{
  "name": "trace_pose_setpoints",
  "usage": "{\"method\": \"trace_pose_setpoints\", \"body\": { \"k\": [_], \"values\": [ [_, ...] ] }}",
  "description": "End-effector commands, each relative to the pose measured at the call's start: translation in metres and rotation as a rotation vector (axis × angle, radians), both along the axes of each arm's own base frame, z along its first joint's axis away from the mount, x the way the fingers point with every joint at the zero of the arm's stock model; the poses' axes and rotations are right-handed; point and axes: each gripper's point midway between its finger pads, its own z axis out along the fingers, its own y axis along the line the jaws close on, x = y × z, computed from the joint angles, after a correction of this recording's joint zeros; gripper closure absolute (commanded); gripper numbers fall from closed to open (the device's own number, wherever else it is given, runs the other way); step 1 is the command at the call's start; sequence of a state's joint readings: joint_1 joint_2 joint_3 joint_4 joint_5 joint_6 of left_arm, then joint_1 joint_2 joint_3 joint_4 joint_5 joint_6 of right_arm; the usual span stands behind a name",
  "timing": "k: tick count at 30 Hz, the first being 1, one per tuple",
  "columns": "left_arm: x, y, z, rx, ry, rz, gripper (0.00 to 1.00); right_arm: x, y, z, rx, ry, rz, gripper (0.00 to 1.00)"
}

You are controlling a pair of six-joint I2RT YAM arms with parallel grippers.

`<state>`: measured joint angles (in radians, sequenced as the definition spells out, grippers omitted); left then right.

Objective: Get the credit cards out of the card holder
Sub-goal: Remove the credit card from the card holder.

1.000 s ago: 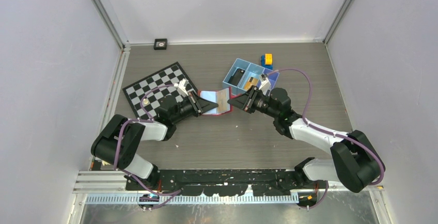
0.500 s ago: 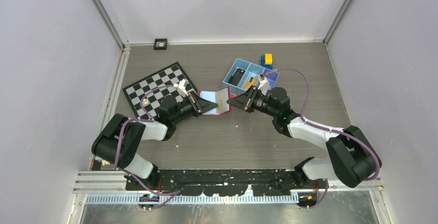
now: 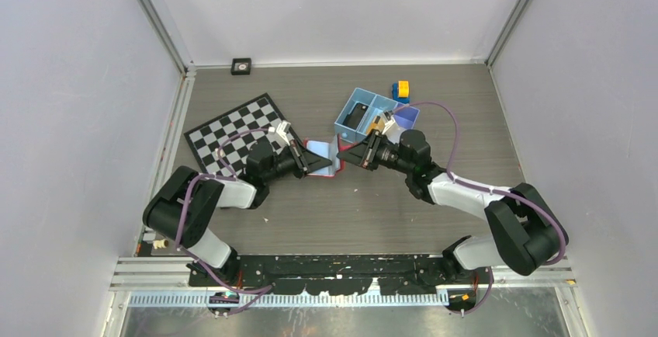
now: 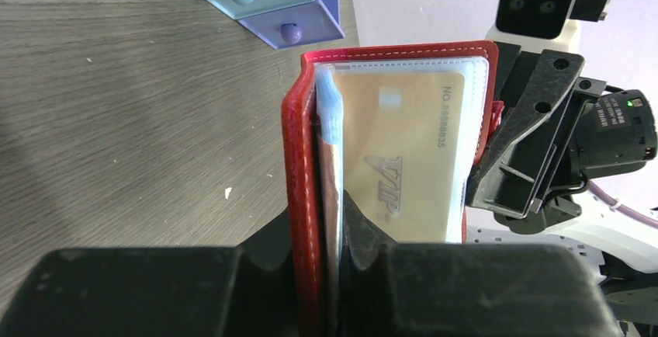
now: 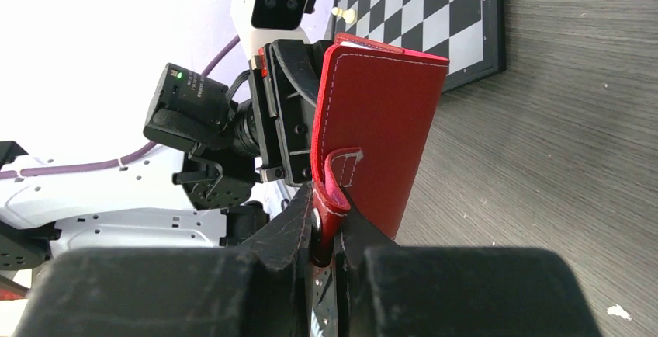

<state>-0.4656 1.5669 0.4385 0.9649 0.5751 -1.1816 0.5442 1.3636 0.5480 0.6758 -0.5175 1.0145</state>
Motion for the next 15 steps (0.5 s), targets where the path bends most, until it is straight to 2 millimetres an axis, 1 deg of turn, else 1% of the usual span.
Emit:
{"method": "trace_pose_setpoints", "body": {
  "k": [1,3,7,15],
  "values": [
    [0.002,-0.009,0.021,-0.003,-0.090,-0.030,1.00,0.004,0.008,0.019,-0.012,-0.070,0.011,0.99],
    [0.002,-0.009,0.022,0.001,-0.097,-0.032,1.00,0.006,0.009,0.014,-0.050,-0.061,0.000,0.99],
    [0.002,-0.005,0.024,0.033,-0.113,-0.009,1.00,0.016,-0.003,-0.014,-0.191,0.010,-0.071,1.00],
    [0.003,0.014,0.028,0.143,-0.158,0.076,1.00,0.023,-0.008,-0.034,-0.284,0.059,-0.098,1.00]
  ]
}}
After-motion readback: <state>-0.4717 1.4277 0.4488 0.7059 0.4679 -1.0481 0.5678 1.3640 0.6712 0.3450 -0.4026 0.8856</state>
